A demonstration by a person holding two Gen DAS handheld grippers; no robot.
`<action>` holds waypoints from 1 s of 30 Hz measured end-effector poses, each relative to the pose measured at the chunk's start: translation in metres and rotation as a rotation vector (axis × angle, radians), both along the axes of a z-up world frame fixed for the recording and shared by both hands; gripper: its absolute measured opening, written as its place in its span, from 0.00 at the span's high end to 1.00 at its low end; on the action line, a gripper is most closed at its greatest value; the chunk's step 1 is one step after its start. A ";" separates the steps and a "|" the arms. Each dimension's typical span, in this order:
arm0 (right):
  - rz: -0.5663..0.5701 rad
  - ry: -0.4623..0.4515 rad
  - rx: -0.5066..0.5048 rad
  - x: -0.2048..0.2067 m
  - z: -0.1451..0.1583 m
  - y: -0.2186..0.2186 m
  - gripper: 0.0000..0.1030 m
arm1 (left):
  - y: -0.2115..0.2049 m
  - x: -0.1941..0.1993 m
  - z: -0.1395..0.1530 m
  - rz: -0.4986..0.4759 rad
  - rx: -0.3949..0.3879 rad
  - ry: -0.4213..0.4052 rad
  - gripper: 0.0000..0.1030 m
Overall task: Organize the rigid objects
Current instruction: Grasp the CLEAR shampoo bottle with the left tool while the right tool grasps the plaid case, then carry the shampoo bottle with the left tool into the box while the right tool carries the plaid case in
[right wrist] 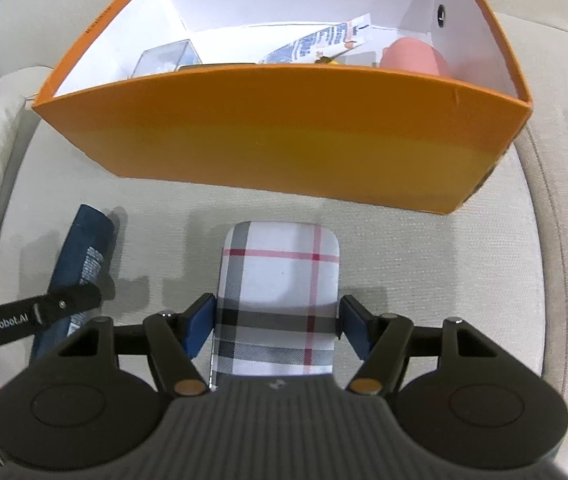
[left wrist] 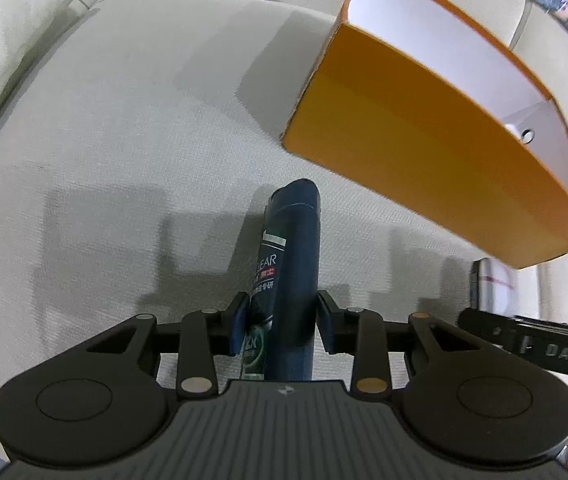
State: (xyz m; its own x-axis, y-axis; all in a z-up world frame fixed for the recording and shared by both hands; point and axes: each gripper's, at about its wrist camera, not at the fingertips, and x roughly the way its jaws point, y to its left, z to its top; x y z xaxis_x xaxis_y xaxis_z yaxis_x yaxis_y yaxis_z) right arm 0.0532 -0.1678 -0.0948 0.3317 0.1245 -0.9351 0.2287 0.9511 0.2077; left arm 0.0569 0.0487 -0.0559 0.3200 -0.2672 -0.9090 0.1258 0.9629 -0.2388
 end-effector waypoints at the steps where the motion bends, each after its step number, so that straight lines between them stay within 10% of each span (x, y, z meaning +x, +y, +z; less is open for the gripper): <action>1: 0.001 0.002 -0.001 -0.003 0.001 -0.001 0.33 | -0.002 0.001 -0.003 -0.003 0.022 0.004 0.61; 19: 0.023 -0.029 0.039 -0.007 0.006 -0.003 0.33 | 0.013 0.007 0.015 0.058 -0.054 -0.034 0.62; 30: -0.017 -0.282 0.199 -0.035 0.086 -0.020 0.33 | 0.007 -0.007 0.074 0.023 -0.147 -0.179 0.62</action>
